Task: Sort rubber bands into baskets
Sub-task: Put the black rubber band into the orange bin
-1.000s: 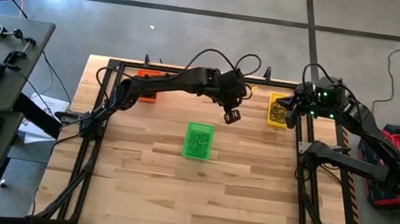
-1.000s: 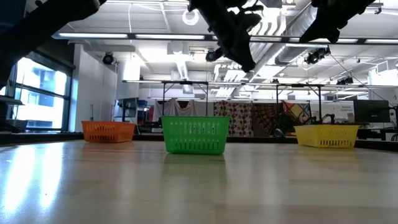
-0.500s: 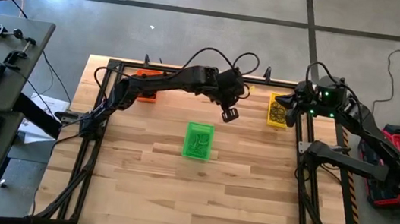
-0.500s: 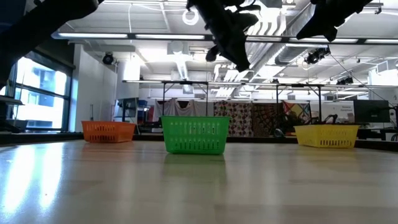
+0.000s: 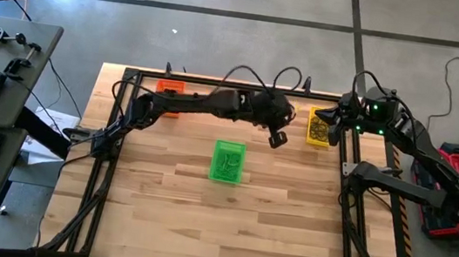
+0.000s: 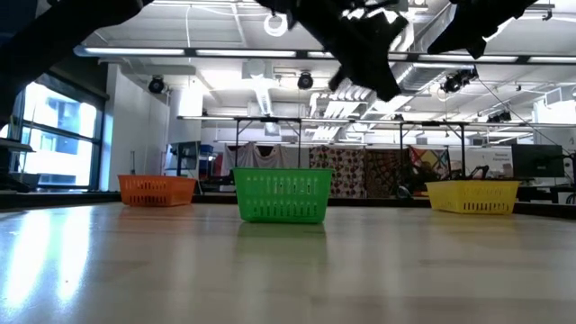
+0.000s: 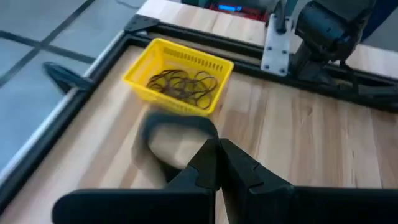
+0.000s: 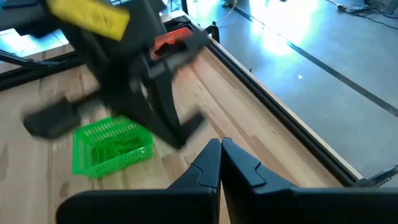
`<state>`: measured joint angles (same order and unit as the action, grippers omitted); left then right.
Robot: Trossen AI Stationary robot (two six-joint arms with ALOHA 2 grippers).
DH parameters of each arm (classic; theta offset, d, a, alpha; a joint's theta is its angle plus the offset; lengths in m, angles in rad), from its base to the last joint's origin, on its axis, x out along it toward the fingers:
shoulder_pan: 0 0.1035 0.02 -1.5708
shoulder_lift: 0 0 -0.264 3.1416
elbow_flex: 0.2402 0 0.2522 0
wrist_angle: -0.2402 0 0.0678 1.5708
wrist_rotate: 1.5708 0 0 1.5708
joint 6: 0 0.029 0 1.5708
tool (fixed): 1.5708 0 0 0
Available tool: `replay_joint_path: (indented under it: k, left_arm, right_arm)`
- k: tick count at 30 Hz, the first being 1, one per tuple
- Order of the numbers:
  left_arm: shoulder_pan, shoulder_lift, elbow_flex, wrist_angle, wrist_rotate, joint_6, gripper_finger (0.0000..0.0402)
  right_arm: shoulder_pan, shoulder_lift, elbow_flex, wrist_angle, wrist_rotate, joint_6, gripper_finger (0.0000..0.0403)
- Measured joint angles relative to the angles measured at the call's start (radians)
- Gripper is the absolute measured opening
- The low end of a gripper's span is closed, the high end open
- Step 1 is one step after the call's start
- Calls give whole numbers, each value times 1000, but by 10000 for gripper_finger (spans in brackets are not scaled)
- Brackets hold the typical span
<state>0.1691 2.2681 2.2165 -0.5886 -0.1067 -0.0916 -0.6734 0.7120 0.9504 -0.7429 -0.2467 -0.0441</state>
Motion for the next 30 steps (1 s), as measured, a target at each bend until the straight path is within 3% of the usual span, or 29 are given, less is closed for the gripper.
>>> replay_joint_path:
  k: [11, 18, 25, 30]
  left_arm:
    - [-43, -78, -346, 406, 43, -22, 0]
    - [-49, -295, -726, 683, 57, -37, 0]
    - [-49, -555, -1045, 773, 98, -19, 0]
    - [-49, -742, -1224, 768, 103, -34, 0]
  right_arm:
    - [0, 0, 0, -1, -50, -5, 0]
    - [21, 3, 0, 0, -117, -65, 0]
    - [120, 54, 0, 60, -223, -117, 0]
    - [207, 143, 0, 183, -233, -63, 0]
